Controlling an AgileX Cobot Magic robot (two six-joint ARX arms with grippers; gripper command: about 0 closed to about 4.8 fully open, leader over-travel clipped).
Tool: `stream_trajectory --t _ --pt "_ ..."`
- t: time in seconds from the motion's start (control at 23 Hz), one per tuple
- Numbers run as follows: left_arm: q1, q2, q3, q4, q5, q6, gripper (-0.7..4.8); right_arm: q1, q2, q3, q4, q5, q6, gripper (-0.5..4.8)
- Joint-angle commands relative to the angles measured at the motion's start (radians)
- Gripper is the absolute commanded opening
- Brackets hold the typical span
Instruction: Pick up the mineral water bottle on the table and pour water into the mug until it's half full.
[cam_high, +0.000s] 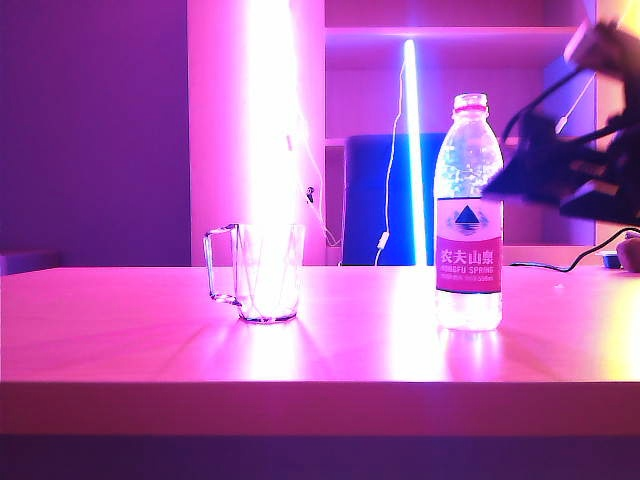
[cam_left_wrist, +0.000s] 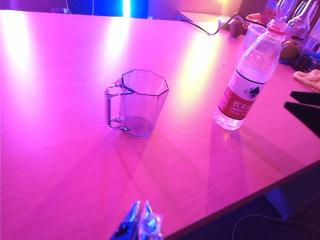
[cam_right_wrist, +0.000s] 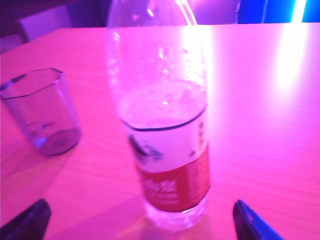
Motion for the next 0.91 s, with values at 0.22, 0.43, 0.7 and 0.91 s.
stream_trajectory --t 0.22,0.43,0.7,0.91 --pt "0.001 0.000 0.006 0.013 -0.078 0.004 -0.05 0.004 0.348 0.080 0.338 -0.005 -0.003 4.79" --pt "0.000 0.000 0.006 0.012 -0.085 0.004 -0.05 0.003 0.439 0.187 0.323 0.002 -0.003 4.79" --pt "0.000 0.000 0.006 0.012 -0.085 0.004 -0.04 0.004 0.545 0.307 0.278 -0.005 0.008 4.79" --pt "0.000 0.000 0.006 0.012 -0.085 0.004 -0.05 0.003 0.557 0.323 0.276 -0.001 0.007 3.64"
